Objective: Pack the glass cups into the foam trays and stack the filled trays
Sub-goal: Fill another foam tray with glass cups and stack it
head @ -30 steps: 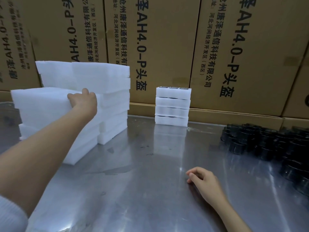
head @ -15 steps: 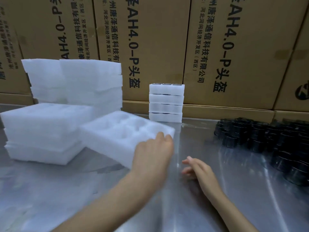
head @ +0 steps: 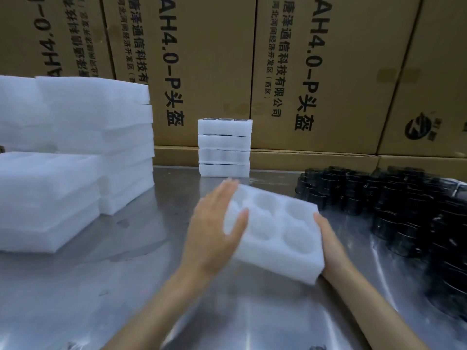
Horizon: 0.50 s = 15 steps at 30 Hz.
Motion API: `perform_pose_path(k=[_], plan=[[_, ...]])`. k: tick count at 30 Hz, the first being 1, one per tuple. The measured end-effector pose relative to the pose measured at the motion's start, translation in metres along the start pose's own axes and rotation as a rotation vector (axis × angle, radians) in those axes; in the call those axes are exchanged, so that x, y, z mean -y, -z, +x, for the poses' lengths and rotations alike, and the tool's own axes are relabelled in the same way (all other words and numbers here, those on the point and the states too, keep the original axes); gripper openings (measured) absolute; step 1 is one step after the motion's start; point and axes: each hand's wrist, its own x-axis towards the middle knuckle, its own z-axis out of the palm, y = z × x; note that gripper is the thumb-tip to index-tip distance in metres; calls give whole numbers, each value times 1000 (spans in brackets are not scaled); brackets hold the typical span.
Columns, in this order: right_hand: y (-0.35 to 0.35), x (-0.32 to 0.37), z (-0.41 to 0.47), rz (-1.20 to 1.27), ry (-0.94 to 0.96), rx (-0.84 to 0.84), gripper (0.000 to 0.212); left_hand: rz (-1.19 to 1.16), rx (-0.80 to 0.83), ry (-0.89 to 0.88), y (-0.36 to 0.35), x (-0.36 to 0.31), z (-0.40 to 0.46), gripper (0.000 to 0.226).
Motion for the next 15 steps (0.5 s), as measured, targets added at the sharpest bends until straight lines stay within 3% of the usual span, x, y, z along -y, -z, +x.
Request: perform_pose_path(k=[3, 5, 8, 13, 15], plan=[[18, 11, -1, -82, -58, 89, 31, -552, 51, 717, 6, 35, 16, 47], [28, 13, -2, -240, -128, 158, 37, -960, 158, 970, -3, 54, 11, 44], [41, 15, -4, -486, -197, 119, 56, -1022, 256, 953, -19, 60, -5, 36], [48, 23, -2, -915, 12, -304, 80, -1033, 355, 915, -44, 51, 1, 48], [56, 22, 8, -1060, 74, -443, 76, -1051, 365, 911, -49, 47, 5, 52]])
